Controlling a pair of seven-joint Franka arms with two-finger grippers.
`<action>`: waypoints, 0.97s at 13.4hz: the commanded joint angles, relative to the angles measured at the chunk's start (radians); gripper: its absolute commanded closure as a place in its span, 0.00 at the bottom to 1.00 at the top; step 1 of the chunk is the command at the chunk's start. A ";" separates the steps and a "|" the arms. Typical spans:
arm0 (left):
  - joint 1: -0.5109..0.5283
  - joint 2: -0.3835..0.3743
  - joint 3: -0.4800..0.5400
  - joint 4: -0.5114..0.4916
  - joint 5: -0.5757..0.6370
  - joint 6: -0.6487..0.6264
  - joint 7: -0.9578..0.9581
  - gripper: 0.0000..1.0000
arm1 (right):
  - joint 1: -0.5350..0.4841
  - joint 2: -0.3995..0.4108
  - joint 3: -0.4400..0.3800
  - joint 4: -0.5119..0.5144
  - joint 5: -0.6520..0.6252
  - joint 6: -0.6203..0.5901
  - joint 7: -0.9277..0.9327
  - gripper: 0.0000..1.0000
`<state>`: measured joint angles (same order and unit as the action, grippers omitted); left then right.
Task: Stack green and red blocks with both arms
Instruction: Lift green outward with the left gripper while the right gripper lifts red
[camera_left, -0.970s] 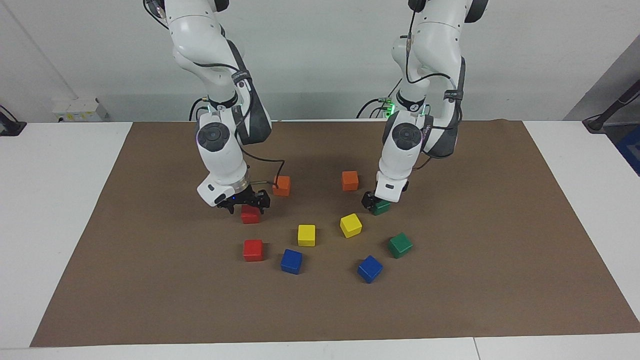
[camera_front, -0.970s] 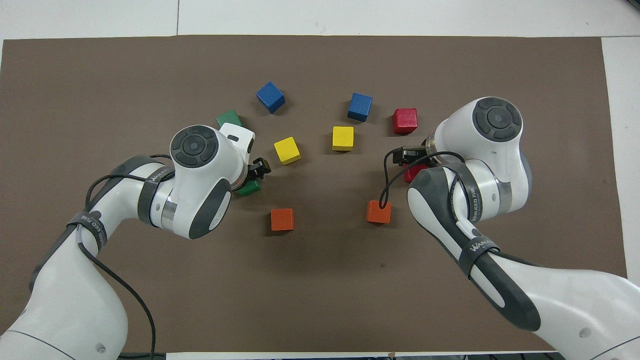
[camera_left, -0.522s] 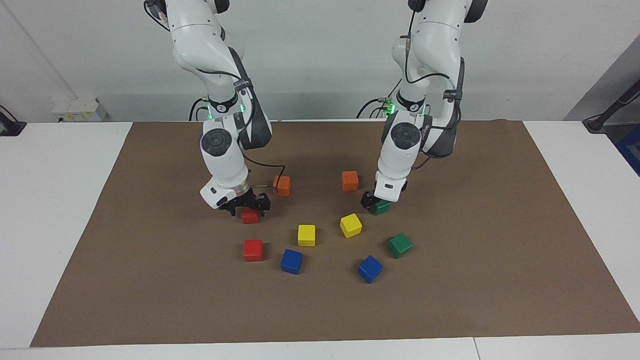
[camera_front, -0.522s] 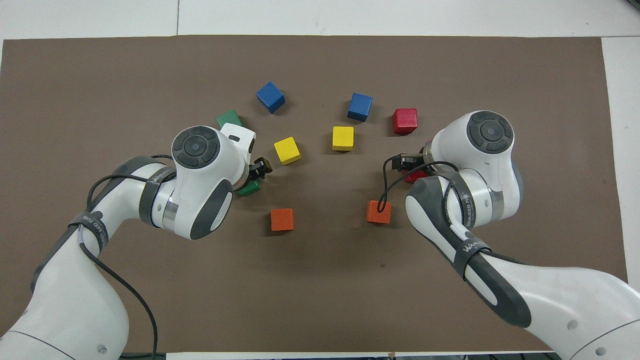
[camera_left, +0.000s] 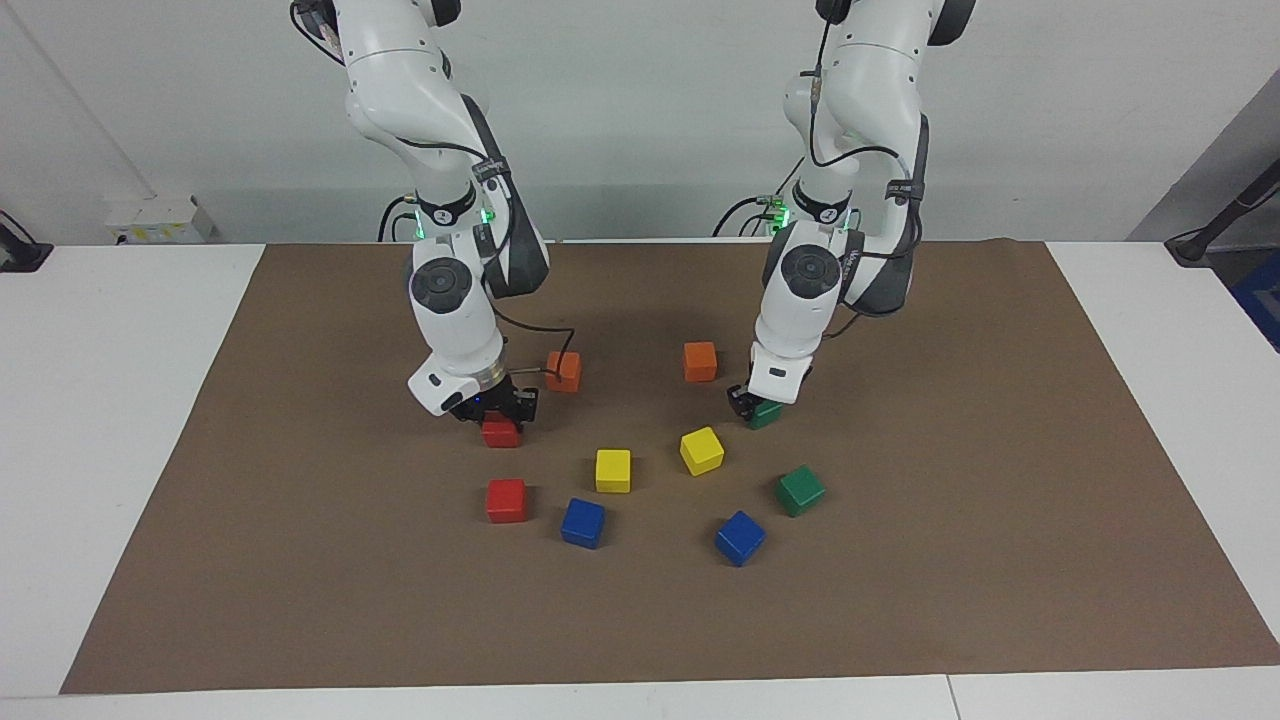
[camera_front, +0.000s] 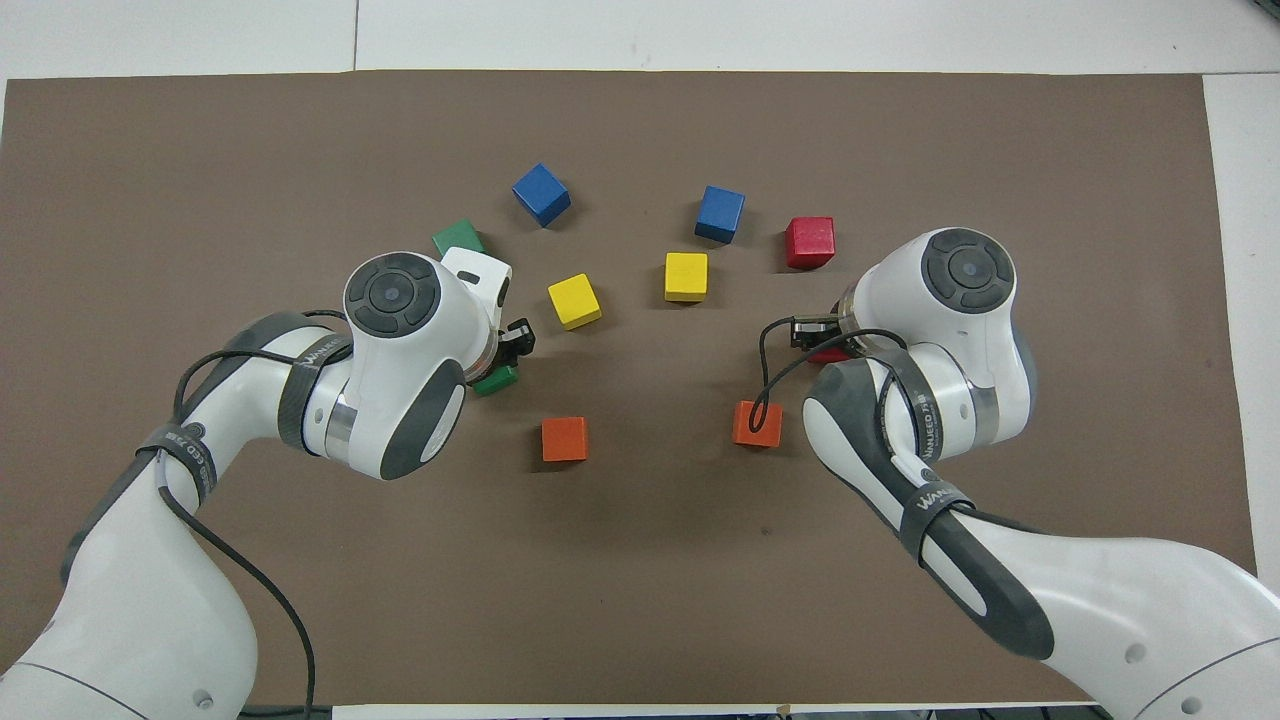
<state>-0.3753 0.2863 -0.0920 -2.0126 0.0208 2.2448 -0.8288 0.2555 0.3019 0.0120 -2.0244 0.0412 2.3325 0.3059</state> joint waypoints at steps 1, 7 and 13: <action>0.037 -0.111 0.011 -0.020 0.019 -0.129 0.128 1.00 | -0.057 -0.012 0.000 0.070 -0.009 -0.073 -0.010 1.00; 0.338 -0.176 0.008 -0.017 0.019 -0.202 0.690 1.00 | -0.300 -0.012 0.000 0.102 -0.014 -0.064 -0.330 1.00; 0.472 -0.165 0.008 -0.025 0.018 -0.128 0.919 1.00 | -0.346 0.034 0.000 0.096 -0.020 0.002 -0.436 1.00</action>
<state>0.0760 0.1251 -0.0710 -2.0159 0.0277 2.0805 0.0562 -0.0773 0.3223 0.0011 -1.9251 0.0332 2.3030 -0.0985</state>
